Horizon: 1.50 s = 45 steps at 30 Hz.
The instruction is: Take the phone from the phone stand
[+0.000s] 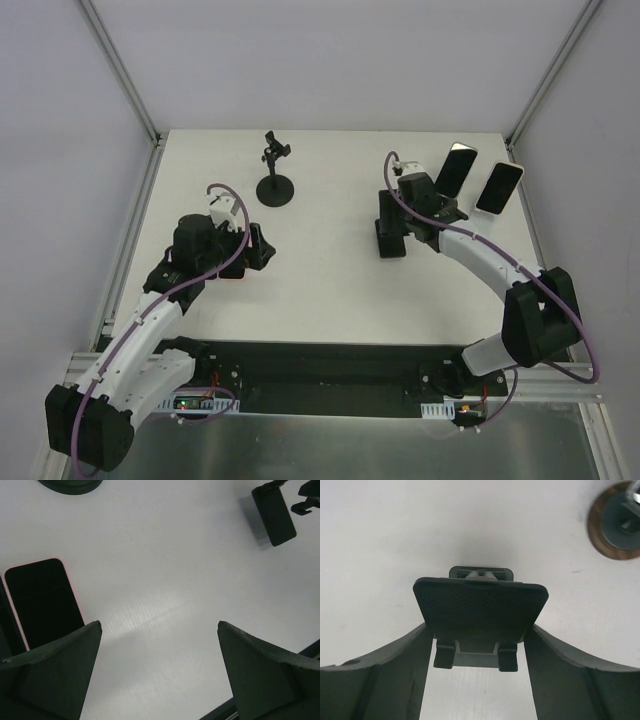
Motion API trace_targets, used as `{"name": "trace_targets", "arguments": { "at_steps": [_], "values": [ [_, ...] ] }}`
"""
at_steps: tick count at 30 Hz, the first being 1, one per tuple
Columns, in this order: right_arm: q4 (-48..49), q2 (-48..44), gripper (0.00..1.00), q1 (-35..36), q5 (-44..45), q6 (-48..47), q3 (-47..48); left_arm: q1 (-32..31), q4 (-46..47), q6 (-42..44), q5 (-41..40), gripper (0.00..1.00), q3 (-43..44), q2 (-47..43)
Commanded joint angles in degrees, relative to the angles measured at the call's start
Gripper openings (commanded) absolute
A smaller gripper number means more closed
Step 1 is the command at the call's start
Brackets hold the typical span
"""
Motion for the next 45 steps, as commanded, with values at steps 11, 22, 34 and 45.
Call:
{"name": "trace_targets", "arguments": {
  "at_steps": [11, 22, 34, 45],
  "values": [
    [10.3, -5.6, 0.3, 15.8, -11.5, -8.7, 0.5, -1.8, 9.1, -13.9, 15.0, 0.99, 15.9, 20.1],
    [11.1, -6.0, 0.3, 21.7, -14.2, -9.2, 0.5, -8.9, 14.5, -19.4, 19.4, 0.92, 22.6, 31.3],
    [10.5, -6.4, 0.3, 22.4, -13.3, -10.0, 0.4, -12.3, 14.9, -21.6, 24.1, 0.61, 24.3, 38.6],
    [9.6, -8.6, 0.47, 22.4, -10.0, -10.3, -1.5, -13.4, 13.4, -18.1, 16.3, 0.0, 25.1, 35.7]
  ]
}}
